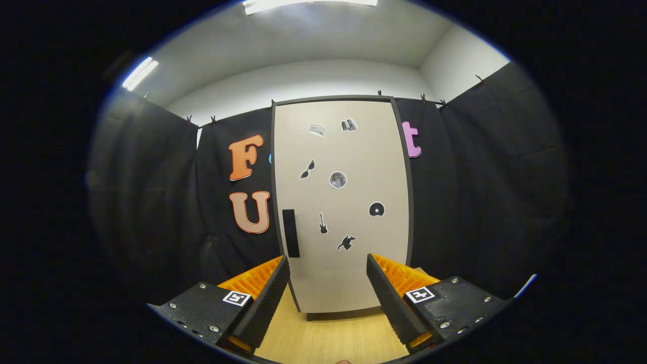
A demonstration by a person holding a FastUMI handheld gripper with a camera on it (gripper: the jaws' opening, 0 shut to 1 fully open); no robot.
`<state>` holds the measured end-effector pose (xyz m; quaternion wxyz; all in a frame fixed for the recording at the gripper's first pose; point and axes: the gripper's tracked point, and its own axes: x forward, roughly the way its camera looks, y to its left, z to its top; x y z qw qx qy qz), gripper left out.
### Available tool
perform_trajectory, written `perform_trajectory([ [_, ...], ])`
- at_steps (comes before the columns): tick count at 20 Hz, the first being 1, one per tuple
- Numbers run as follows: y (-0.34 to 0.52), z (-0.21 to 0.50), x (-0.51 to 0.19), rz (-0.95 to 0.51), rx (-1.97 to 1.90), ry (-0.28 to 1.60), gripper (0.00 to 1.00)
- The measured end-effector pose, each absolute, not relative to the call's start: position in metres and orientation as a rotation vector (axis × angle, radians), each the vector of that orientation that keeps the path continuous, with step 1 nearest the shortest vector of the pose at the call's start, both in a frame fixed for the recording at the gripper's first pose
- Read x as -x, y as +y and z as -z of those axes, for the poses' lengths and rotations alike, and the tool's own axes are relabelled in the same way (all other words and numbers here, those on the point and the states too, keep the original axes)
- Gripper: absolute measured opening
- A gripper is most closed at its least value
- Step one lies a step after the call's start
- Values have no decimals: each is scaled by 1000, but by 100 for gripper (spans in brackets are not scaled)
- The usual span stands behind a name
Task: Open the shoe cabinet door, grab the shoes and put them into the shoe cabinet, then close the shoe cabinet door.
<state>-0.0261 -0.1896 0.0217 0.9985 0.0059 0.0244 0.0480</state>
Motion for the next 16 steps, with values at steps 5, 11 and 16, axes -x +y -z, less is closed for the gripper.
perform_trajectory([
  [5, -200, -28, 48, -100, -10, 41, 96],
  [11, -201, -26, 57, -108, 3, 48, 96],
  [16, -202, -30, 58, -107, 13, 36, 96],
])
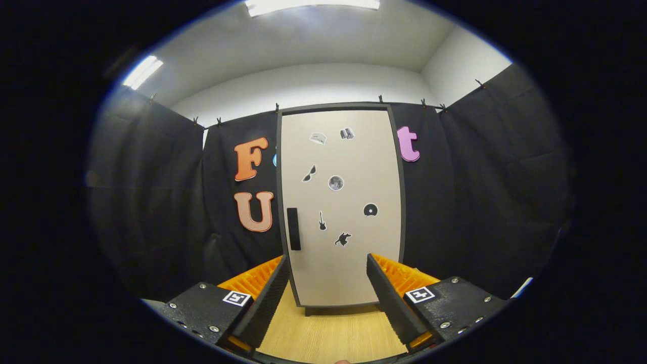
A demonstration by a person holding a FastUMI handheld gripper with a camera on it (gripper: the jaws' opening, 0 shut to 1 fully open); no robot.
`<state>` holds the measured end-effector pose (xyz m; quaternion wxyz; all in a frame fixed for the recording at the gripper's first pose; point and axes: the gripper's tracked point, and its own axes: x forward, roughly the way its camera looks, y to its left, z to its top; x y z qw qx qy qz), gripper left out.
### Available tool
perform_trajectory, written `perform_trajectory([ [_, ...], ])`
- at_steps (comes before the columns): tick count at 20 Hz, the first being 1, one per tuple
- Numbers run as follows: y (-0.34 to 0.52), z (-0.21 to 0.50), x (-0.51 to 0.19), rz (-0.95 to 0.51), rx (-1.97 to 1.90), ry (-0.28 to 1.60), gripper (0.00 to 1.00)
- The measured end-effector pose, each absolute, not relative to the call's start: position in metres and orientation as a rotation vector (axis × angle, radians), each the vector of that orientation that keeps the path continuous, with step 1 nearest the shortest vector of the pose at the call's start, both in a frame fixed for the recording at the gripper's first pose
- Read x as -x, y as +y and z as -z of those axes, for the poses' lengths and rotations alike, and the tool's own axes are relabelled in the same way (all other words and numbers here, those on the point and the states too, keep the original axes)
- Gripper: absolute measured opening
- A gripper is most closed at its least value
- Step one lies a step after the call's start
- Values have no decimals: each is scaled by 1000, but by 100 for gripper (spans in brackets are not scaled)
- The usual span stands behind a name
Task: Open the shoe cabinet door, grab the shoes and put them into the shoe cabinet, then close the shoe cabinet door.
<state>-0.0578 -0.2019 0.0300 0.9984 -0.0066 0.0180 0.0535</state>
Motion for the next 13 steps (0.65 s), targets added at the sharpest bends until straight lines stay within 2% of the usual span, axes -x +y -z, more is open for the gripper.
perform_trajectory([
  [13, -206, -34, 61, -80, 8, 15, 96],
])
